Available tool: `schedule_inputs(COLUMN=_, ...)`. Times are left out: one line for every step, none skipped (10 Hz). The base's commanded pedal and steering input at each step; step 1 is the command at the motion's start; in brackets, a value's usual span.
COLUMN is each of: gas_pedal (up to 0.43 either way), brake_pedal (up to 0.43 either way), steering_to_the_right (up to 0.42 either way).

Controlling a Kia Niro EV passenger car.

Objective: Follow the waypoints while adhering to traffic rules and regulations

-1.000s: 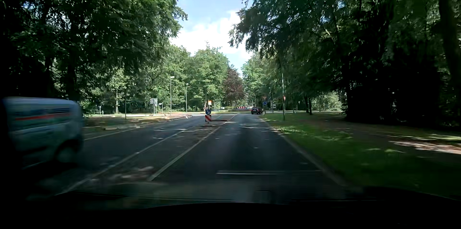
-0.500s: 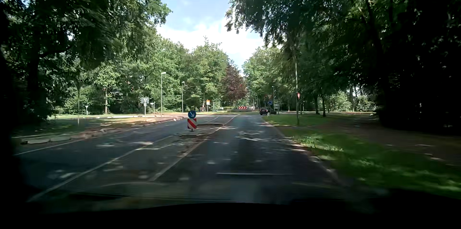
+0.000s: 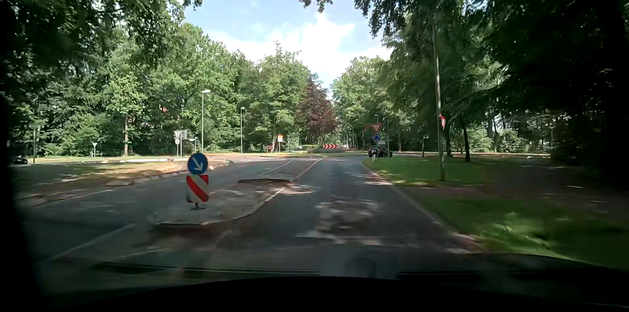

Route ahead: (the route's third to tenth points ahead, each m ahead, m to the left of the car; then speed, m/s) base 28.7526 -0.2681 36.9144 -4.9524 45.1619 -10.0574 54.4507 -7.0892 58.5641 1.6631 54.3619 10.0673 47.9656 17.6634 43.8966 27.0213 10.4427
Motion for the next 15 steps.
schedule_inputs(gas_pedal=0.000, brake_pedal=0.006, steering_to_the_right=0.005)
schedule_inputs(gas_pedal=0.000, brake_pedal=0.006, steering_to_the_right=0.005)
schedule_inputs(gas_pedal=0.000, brake_pedal=0.006, steering_to_the_right=0.005)
schedule_inputs(gas_pedal=0.000, brake_pedal=0.012, steering_to_the_right=0.005)
schedule_inputs(gas_pedal=0.000, brake_pedal=0.037, steering_to_the_right=0.005)
schedule_inputs(gas_pedal=0.000, brake_pedal=0.098, steering_to_the_right=0.005)
schedule_inputs(gas_pedal=0.000, brake_pedal=0.146, steering_to_the_right=0.005)
schedule_inputs(gas_pedal=0.000, brake_pedal=0.134, steering_to_the_right=0.005)
schedule_inputs(gas_pedal=0.000, brake_pedal=0.134, steering_to_the_right=0.005)
schedule_inputs(gas_pedal=0.000, brake_pedal=0.122, steering_to_the_right=0.005)
schedule_inputs(gas_pedal=0.000, brake_pedal=0.067, steering_to_the_right=0.005)
schedule_inputs(gas_pedal=0.000, brake_pedal=0.055, steering_to_the_right=0.005)
schedule_inputs(gas_pedal=0.000, brake_pedal=0.067, steering_to_the_right=0.005)
schedule_inputs(gas_pedal=0.000, brake_pedal=0.091, steering_to_the_right=0.005)
schedule_inputs(gas_pedal=0.000, brake_pedal=0.091, steering_to_the_right=0.006)
